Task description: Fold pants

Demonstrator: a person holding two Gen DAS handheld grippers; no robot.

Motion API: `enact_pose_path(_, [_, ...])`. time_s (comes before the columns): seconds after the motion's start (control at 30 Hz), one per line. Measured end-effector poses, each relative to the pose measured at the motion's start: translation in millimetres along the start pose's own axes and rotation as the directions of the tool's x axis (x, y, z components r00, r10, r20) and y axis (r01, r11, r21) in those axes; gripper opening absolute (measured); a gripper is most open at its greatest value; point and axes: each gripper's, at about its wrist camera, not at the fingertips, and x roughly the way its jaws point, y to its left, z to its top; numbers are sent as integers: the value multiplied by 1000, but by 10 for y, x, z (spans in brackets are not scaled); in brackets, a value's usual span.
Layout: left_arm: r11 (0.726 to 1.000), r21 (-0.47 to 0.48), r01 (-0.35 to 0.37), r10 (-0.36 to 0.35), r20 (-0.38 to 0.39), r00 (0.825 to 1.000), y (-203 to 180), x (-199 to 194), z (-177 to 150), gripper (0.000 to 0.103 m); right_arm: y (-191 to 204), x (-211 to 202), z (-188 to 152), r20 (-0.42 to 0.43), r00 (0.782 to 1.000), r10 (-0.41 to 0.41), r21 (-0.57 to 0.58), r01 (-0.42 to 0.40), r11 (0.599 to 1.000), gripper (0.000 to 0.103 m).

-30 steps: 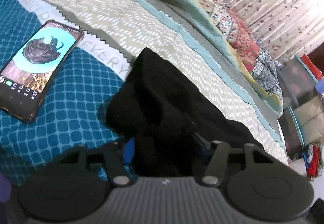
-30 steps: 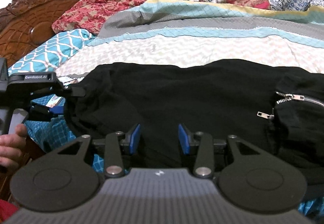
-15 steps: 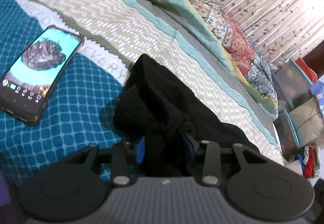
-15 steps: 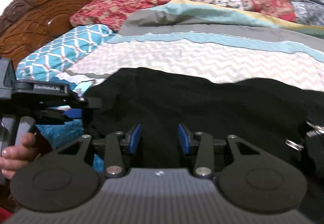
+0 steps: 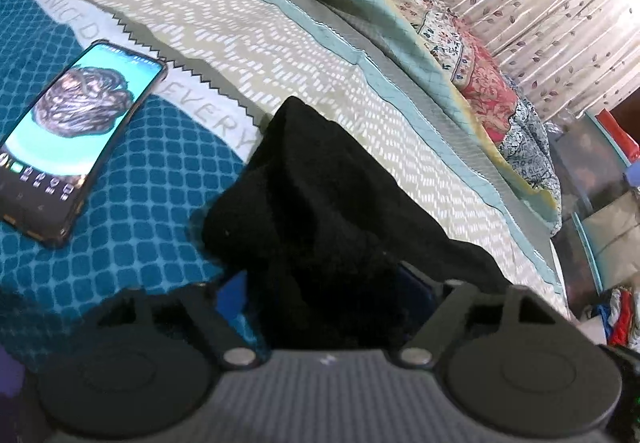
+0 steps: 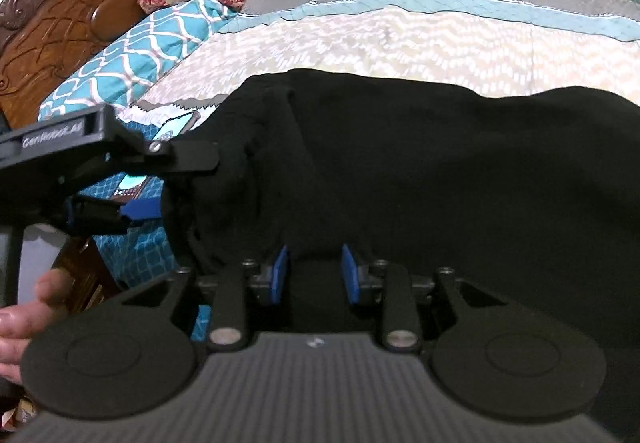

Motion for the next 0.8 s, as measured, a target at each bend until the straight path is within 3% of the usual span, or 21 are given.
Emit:
enact_pose_path(0.1, [1000, 5, 6, -6, 1, 1000, -5, 6, -5, 42, 39, -43, -3, 6, 1000, -4, -11, 4, 1000, 33])
enact_pose_path(0.3, [1000, -4, 14, -14, 7, 1000, 51, -50, -25, 38, 61, -205, 148, 128, 992, 14, -30, -11, 1000, 33])
enact_pose_path(0.43, [1000, 6, 6, -6, 2, 1000, 2, -58, -26, 36, 94, 194, 126, -43, 999, -3, -37, 1, 999, 33])
enact_pose_path(0.47, [1000, 20, 1, -2, 6, 1000, -32, -77, -29, 35, 113, 220, 94, -27, 1000, -6, -43, 5, 999, 35])
enact_pose_path(0.67, [983, 186, -10, 0, 58, 998, -418, -209, -90, 30, 19, 158, 111, -9, 999, 36, 24, -36, 999, 34])
enact_pose_path(0.8, [932, 360, -27, -4, 85, 996, -810, -235, -210, 30, -54, 34, 70, 36, 997, 69, 67, -71, 995, 34])
